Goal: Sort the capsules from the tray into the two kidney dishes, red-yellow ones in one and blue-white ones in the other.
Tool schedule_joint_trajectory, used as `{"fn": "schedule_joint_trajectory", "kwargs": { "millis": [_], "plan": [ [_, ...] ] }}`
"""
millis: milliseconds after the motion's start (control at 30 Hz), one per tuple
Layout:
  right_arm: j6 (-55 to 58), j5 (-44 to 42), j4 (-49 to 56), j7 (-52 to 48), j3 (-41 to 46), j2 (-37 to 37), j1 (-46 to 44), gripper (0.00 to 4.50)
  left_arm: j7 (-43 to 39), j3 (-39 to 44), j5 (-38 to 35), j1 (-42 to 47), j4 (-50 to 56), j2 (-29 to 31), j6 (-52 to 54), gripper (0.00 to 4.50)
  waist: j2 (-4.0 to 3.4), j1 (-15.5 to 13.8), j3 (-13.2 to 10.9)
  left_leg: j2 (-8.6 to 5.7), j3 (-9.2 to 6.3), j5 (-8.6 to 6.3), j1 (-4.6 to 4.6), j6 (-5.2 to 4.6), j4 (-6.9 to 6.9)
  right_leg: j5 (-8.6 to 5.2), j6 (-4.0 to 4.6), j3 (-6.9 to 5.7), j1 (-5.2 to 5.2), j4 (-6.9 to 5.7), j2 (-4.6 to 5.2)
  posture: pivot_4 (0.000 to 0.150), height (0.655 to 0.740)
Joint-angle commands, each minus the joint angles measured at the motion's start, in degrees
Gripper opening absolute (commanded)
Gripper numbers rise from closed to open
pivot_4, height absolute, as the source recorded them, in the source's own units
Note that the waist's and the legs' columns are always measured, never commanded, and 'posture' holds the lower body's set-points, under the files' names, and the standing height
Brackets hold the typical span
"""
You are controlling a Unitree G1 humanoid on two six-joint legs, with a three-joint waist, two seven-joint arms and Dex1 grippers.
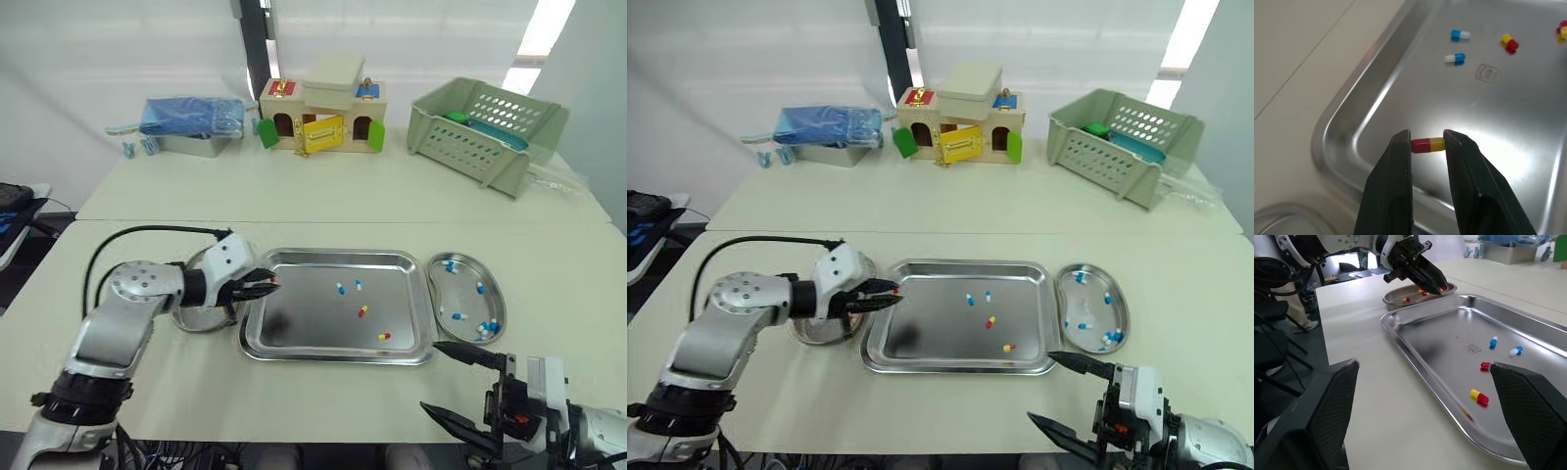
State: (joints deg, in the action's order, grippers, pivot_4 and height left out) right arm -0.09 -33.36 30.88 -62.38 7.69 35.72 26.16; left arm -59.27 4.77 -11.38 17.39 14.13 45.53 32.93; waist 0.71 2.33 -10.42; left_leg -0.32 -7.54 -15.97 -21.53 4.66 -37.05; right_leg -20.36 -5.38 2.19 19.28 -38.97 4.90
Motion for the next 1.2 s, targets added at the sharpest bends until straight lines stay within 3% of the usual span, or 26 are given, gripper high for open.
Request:
{"fn": "schedule_joint_trajectory", "kwargs": {
  "millis": [33,200,500,633,933,1200],
  "plan": [
    [0.19,-2.01,-0.13,-1.60,-0.39,0.41,-1.52,4.50,4.00,6.70,-1.42,-2.19,1.80,1.73,3.66,1.02,0.01,-0.20,0.00,0.00,-0.01,0.00,-0.01,0.00,0.00,0.00,0.00,-0.02,0.00,0.00,0.00,0.150,0.7400],
    [0.35,-2.47,-1.47,-2.72,-1.01,0.26,-3.93,4.50,7.13,10.57,-1.18,-6.10,-0.43,3.19,2.73,1.02,0.01,-0.42,-0.01,0.00,0.00,0.00,0.00,0.00,0.00,0.00,0.00,-0.01,0.01,0.00,0.00,0.150,0.7400],
    [-0.39,-1.81,-2.54,-3.08,-1.31,-0.29,-4.19,4.50,8.76,9.67,-1.44,-7.74,-4.34,3.33,0.10,1.02,0.02,-0.47,-0.01,0.00,0.01,0.00,0.00,0.00,0.01,0.00,0.00,-0.01,0.02,-0.01,0.01,0.150,0.7400],
    [-0.79,-1.81,-3.23,-3.15,-0.53,-0.17,-3.52,4.50,8.48,8.77,-1.60,-7.00,-6.53,3.52,-0.48,1.85,0.02,-0.47,-0.01,0.00,0.01,0.00,0.00,0.00,0.01,0.00,0.00,-0.01,0.02,-0.01,0.01,0.150,0.7400],
    [-0.87,-2.26,-4.48,-3.33,1.13,0.25,-4.29,4.50,8.56,7.75,-1.77,-7.05,-8.64,3.43,-2.30,4.48,0.02,-0.47,-0.01,0.00,0.01,0.00,0.01,0.00,0.01,0.00,0.00,0.00,0.02,-0.02,0.01,0.150,0.7400],
    [8.06,-9.24,-5.54,1.09,13.64,5.47,-4.93,4.50,7.53,20.96,-7.52,-12.46,-10.62,4.13,-5.54,4.48,0.02,-0.11,-0.01,0.02,0.05,0.00,0.03,0.00,0.03,0.00,0.01,0.06,0.04,-0.02,0.01,0.150,0.7400]
  ]
}}
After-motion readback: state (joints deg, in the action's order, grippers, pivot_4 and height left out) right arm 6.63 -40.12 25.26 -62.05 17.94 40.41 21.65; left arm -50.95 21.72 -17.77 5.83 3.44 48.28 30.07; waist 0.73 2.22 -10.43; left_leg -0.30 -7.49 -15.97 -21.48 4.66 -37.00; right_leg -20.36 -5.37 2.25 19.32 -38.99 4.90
